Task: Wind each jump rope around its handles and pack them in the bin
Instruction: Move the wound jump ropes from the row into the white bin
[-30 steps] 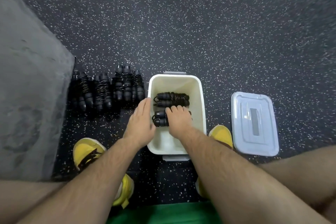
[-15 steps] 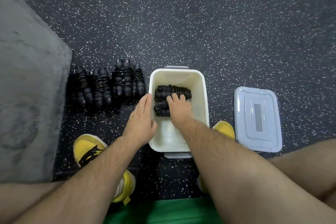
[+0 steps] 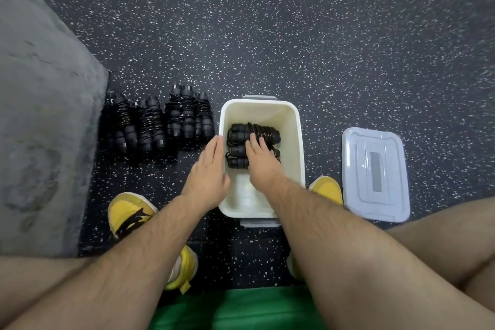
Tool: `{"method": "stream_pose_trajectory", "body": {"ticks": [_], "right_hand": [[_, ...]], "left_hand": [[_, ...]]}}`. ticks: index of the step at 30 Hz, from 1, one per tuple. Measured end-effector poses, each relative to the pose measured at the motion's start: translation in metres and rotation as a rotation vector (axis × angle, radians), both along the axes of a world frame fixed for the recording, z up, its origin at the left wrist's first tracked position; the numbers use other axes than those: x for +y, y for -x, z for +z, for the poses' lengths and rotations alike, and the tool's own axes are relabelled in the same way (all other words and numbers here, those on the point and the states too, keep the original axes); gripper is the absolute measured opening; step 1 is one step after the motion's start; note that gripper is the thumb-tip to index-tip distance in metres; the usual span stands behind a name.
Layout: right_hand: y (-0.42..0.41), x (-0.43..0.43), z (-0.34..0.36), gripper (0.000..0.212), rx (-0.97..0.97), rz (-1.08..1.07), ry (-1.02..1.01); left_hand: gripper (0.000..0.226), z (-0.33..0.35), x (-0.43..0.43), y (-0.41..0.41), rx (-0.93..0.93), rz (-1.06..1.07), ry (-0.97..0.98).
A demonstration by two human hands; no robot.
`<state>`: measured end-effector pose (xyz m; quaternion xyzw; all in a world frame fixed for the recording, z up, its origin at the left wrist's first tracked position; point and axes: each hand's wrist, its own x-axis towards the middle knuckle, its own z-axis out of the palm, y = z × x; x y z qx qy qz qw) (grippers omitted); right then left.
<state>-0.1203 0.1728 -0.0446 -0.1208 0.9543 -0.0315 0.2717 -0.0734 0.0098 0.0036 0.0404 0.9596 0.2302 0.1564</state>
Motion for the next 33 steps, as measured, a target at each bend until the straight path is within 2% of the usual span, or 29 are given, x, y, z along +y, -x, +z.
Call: {"method": "stream_pose_trajectory", "body": {"ticks": [5, 10, 12, 14, 16, 19, 22, 25, 28, 30, 33], "right_hand": [[0.007, -0.003, -0.004, 0.077, -0.079, 0.025, -0.063], [0.011, -0.010, 0.007, 0.070, -0.068, 0.000, -0.104], [0.015, -0.009, 0.022, 0.053, 0.046, -0.032, -0.061], [0.023, -0.013, 0.042, 0.034, 0.271, -0.098, 0.039], [0.035, -0.030, 0.064, 0.029, 0.433, -0.106, 0.128], [0.050, -0.073, 0.090, 0.029, 0.556, 0.053, 0.216], [0.050, -0.117, 0.100, 0.030, 0.489, 0.152, 0.232], [0.047, -0.149, 0.095, 0.032, 0.383, 0.184, 0.239], [0.045, -0.172, 0.088, 0.037, 0.312, 0.207, 0.241], [0.043, -0.184, 0.083, 0.043, 0.242, 0.220, 0.232], [0.042, -0.197, 0.075, 0.047, 0.200, 0.210, 0.223]], "left_hand": [[0.086, -0.004, 0.004, 0.000, 0.013, 0.022, -0.007], [0.079, -0.002, 0.000, 0.002, 0.010, 0.000, -0.017], [0.071, 0.000, -0.004, 0.005, 0.026, 0.005, -0.035], [0.062, 0.002, -0.009, 0.012, 0.070, 0.021, -0.053], [0.057, 0.005, -0.016, 0.021, 0.115, 0.055, -0.048], [0.054, 0.015, -0.036, 0.040, 0.180, 0.126, -0.016], [0.051, 0.024, -0.064, 0.059, 0.195, 0.161, 0.041], [0.051, 0.023, -0.094, 0.067, 0.108, 0.201, 0.194], [0.057, 0.011, -0.115, 0.063, -0.037, 0.442, 0.343], [0.064, 0.002, -0.124, 0.061, -0.163, 0.610, 0.305], [0.065, -0.010, -0.128, 0.063, -0.292, 0.730, 0.117]]}}
